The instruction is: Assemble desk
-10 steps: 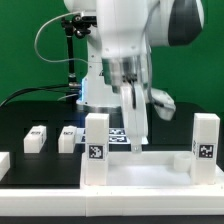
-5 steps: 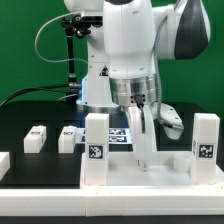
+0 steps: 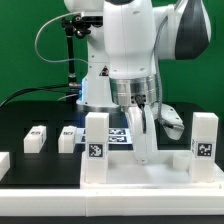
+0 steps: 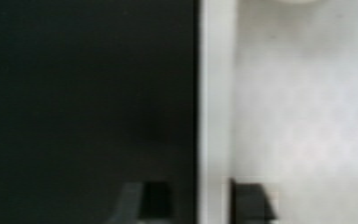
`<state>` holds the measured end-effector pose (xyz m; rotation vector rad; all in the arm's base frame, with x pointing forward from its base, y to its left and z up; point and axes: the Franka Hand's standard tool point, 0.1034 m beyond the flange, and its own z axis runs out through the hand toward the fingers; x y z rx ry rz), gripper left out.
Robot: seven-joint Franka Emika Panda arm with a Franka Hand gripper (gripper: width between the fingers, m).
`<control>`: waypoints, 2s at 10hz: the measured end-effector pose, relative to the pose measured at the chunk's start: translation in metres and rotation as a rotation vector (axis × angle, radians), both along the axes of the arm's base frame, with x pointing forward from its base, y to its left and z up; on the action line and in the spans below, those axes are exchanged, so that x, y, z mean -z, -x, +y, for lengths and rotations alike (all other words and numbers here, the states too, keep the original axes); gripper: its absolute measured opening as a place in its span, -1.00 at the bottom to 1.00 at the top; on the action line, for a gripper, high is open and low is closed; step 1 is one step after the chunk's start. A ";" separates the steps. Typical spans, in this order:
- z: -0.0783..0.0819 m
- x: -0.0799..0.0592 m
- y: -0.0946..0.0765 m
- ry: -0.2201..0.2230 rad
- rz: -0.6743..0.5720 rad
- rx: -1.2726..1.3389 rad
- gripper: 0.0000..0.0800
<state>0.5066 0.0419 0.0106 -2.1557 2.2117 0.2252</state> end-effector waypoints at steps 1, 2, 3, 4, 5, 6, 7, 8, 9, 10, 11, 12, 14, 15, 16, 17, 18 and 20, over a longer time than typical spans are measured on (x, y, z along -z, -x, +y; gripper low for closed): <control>0.000 -0.001 -0.002 0.001 -0.009 -0.006 -0.77; 0.000 -0.001 -0.002 0.001 -0.010 -0.009 -0.83; 0.000 -0.002 -0.003 0.001 -0.011 -0.011 -0.83; 0.000 -0.002 -0.003 0.001 -0.011 -0.011 -0.83; 0.000 -0.002 -0.003 0.001 -0.012 -0.012 -0.83; 0.000 -0.002 -0.003 0.001 -0.012 -0.012 -0.83; 0.000 -0.002 -0.003 0.001 -0.012 -0.013 -0.83; 0.000 -0.002 -0.003 0.001 -0.012 -0.013 -0.83; 0.000 -0.002 -0.003 0.001 -0.012 -0.014 -0.83; -0.001 -0.002 -0.004 0.000 -0.017 -0.037 -0.83; -0.004 -0.003 -0.004 0.001 -0.028 -0.075 -0.83; -0.018 -0.004 0.001 -0.013 -0.053 -0.197 -0.83; -0.046 -0.004 0.014 -0.037 -0.074 -0.429 -0.83; -0.056 -0.003 0.019 -0.050 -0.079 -0.518 -0.83; -0.058 0.000 0.023 -0.060 -0.083 -0.609 -0.83; -0.057 0.001 0.024 -0.065 -0.089 -0.665 -0.83; -0.061 0.001 0.025 -0.067 -0.094 -0.713 -0.83; -0.066 0.001 0.025 -0.069 -0.111 -0.826 -0.83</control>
Offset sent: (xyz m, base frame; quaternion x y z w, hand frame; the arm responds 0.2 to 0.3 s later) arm 0.0000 0.0000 0.0000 0.0000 0.0000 0.0000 1.0000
